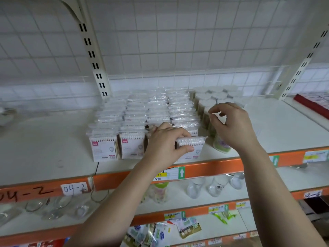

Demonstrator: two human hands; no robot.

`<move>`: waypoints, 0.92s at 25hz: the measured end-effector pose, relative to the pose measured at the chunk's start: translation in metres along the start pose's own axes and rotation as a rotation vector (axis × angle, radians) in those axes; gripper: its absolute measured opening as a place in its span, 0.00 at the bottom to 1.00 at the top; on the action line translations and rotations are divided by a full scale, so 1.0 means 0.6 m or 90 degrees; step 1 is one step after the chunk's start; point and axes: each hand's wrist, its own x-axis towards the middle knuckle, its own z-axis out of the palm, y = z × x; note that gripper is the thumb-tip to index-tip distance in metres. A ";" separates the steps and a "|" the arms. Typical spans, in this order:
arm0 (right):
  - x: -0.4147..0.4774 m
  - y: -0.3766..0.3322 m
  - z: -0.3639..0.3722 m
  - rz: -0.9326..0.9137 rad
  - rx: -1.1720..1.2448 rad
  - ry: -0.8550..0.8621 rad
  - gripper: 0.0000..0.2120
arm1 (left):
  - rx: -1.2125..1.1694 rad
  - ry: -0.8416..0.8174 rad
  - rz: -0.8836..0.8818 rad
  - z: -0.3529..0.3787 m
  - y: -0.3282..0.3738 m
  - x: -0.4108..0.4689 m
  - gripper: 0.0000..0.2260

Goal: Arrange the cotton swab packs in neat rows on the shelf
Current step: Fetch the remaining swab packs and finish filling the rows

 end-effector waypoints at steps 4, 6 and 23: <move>0.005 -0.002 0.006 -0.015 0.006 -0.002 0.06 | 0.080 0.030 0.063 0.006 -0.011 0.002 0.15; 0.008 -0.004 0.009 -0.022 0.010 -0.004 0.05 | 0.136 0.048 0.074 0.010 -0.018 0.010 0.17; 0.098 -0.215 0.159 -0.164 0.123 -0.109 0.07 | 0.351 0.230 -0.084 -0.212 -0.175 -0.047 0.16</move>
